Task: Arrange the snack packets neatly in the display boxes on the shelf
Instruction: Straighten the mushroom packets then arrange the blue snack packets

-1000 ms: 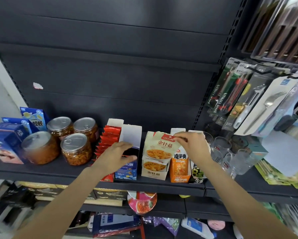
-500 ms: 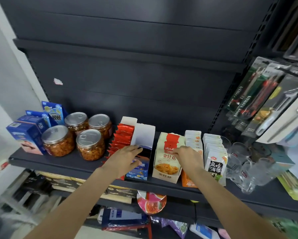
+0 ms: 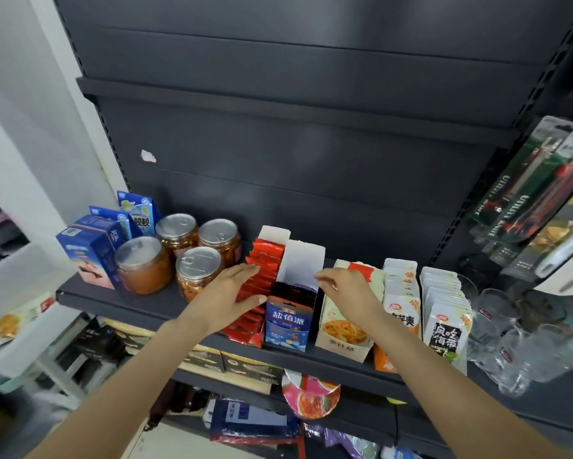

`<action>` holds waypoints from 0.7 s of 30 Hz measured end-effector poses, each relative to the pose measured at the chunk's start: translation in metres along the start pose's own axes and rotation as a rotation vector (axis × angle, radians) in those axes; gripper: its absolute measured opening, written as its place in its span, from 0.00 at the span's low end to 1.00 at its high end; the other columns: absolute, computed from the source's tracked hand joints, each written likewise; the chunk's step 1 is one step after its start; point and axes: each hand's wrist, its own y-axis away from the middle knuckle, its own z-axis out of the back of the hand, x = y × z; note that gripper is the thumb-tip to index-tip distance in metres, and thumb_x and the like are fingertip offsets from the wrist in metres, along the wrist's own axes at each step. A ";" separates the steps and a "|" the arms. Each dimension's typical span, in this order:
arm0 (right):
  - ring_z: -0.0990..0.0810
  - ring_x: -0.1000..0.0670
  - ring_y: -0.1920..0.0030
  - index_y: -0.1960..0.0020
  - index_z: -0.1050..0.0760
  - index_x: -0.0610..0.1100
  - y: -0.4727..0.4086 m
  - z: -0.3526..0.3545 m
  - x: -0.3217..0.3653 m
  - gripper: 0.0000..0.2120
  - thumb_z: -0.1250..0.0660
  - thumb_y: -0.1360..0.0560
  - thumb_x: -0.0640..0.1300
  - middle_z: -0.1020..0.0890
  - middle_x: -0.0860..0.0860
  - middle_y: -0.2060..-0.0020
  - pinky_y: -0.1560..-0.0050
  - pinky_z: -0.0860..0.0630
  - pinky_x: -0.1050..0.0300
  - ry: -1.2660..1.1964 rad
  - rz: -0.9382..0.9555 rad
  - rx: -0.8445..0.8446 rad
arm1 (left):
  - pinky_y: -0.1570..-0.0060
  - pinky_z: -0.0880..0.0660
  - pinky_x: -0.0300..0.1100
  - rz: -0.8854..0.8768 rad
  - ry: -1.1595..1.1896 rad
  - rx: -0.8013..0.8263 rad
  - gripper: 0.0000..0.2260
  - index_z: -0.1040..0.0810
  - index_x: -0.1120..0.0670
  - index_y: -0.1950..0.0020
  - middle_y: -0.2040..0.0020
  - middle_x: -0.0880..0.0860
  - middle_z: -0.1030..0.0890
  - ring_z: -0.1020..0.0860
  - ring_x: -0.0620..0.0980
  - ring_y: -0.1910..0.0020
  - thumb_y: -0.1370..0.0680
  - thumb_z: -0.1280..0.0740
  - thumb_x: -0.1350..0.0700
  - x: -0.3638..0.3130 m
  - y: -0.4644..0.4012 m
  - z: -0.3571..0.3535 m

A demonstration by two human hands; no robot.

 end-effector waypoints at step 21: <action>0.20 0.49 0.53 0.48 0.19 0.44 -0.057 -0.036 0.025 0.09 0.36 0.25 0.39 0.19 0.48 0.50 0.51 0.22 0.55 0.242 -0.158 0.219 | 0.26 0.47 0.47 -0.209 -0.224 0.214 0.45 0.51 0.48 0.22 0.23 0.47 0.48 0.48 0.49 0.24 0.31 0.35 0.31 0.050 -0.054 0.007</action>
